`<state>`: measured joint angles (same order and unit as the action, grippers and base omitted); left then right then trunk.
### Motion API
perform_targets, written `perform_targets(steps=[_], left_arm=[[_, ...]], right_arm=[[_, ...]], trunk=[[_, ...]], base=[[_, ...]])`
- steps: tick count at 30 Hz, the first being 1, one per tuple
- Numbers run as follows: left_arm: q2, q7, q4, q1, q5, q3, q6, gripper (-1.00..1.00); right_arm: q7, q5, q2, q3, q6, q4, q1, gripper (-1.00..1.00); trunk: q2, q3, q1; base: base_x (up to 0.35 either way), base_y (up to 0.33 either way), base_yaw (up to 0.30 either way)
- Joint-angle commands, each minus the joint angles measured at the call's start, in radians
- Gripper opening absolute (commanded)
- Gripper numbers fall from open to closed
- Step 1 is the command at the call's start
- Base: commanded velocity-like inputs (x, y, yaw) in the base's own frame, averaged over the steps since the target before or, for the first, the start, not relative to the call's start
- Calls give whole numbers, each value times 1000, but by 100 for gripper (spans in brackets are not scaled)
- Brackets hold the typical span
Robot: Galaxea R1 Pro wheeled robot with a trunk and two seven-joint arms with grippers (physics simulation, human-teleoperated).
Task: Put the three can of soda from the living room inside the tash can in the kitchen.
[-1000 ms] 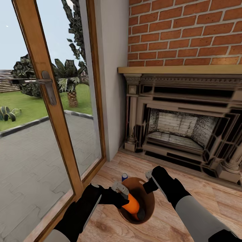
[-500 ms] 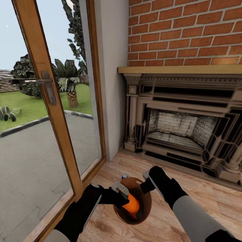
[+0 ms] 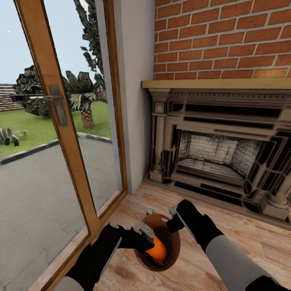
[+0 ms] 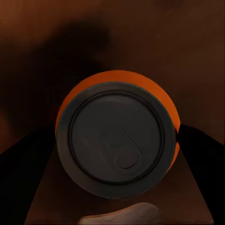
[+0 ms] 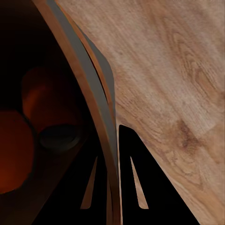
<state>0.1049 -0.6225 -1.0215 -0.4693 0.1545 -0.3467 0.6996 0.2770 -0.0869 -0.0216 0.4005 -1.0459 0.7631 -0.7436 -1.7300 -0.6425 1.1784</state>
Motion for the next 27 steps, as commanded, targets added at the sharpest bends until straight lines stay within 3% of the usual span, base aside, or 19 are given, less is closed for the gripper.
perform_targets(steps=[1,13,27], left_arm=[[0,0,11,0,-2,0,-6,-100],[0,1,108,0,-1,0,-75,-100],[1,6,118,0,-3,0,-86,-100]], right_arm=[[4,15,0,-1,-1,1,0,-100],[10,15,0,0,-1,6,0,-100],[10,15,0,2,-1,5,0,-100]], trunk=[[0,0,0],[0,0,0],[0,0,0]], base=[[0,0,0],[0,0,0],[0,0,0]])
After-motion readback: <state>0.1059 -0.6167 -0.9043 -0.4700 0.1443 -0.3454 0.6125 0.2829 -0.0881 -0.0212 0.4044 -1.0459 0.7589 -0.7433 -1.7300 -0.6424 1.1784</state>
